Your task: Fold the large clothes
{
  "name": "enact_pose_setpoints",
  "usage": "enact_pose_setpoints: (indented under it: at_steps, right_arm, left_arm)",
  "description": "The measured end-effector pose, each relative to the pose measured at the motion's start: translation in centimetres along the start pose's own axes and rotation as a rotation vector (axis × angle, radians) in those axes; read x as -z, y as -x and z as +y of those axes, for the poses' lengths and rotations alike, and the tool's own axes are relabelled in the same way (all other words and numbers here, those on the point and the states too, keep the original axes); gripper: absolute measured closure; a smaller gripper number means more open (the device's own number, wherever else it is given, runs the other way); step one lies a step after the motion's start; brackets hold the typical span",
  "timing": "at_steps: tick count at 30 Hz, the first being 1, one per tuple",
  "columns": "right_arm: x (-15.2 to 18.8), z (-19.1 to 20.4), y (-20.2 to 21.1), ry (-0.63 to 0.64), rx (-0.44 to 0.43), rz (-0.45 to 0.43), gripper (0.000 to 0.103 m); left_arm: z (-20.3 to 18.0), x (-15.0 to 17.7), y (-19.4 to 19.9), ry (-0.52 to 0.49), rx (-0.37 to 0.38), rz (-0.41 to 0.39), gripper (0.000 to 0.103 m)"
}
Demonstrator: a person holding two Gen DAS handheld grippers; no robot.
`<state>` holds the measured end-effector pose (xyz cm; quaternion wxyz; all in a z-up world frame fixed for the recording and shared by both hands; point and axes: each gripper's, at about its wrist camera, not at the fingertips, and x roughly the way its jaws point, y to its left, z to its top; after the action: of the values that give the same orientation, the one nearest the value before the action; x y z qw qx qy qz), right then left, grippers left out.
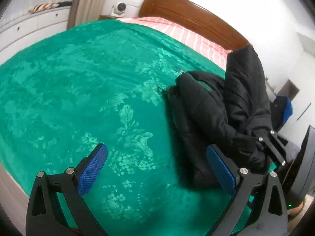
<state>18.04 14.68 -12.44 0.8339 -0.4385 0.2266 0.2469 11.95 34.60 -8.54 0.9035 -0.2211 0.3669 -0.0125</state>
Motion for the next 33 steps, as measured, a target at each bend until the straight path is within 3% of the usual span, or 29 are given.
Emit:
enact_pose_setpoints:
  at_steps: [2,4,9,11,13,15,17,20,22,24,27,30,33]
  right_arm:
    - [0.7,-0.7,1.1,-0.024,-0.028,-0.01,0.045]
    - [0.6,-1.6,2.6,-0.083,-0.092,-0.037,0.038]
    - [1.0,-7.9,8.5,-0.343,-0.289,-0.145,0.038]
    - [1.0,-11.2,10.3,-0.443,-0.263,-0.208,0.031]
    - [1.1,-14.9,10.5,-0.564,-0.167,-0.253,0.027]
    - [2.0,-19.1,8.7,-0.726,-0.048,-0.245,0.026]
    - [3.0,-22.4,5.2,-0.896,0.016,-0.185,0.025]
    - [3.1,-23.4,-3.0,-1.03,-0.132,-0.043,0.024]
    - [2.2,-21.0,-7.1,-1.002,-0.201,0.008,0.022]
    - [0.6,-18.4,-9.2,-0.919,-0.199,0.013,0.022]
    - [-0.9,-15.9,-9.8,-0.846,-0.175,0.008,0.02]
    - [-0.4,-14.0,-9.9,-0.777,-0.119,0.021,0.019]
    - [0.5,-13.5,-10.6,-0.769,-0.116,0.021,0.019]
  left_arm:
    - [0.7,0.3,-0.6,0.042,0.024,-0.01,0.002]
    - [1.1,0.8,-1.5,0.106,0.054,-0.031,0.002]
    - [1.1,2.4,-3.3,0.157,0.067,-0.07,0.002]
    - [1.3,3.2,-3.5,0.142,0.054,-0.067,0.002]
    - [1.4,3.7,-4.0,0.106,0.029,-0.049,0.002]
    - [1.6,3.7,-4.2,0.088,0.003,-0.051,0.002]
    - [1.8,3.7,-4.2,0.092,0.014,-0.064,0.002]
    - [1.7,3.9,-4.5,0.069,-0.005,-0.058,0.002]
    - [1.8,4.0,-4.8,0.059,-0.012,-0.049,0.002]
    - [1.9,4.0,-4.8,0.056,-0.013,-0.051,0.002]
    - [2.1,3.9,-4.8,0.054,-0.015,-0.055,0.002]
    - [2.4,3.8,-4.9,0.059,-0.017,-0.049,0.002]
    - [2.9,3.7,-5.4,0.071,-0.023,-0.033,0.002]
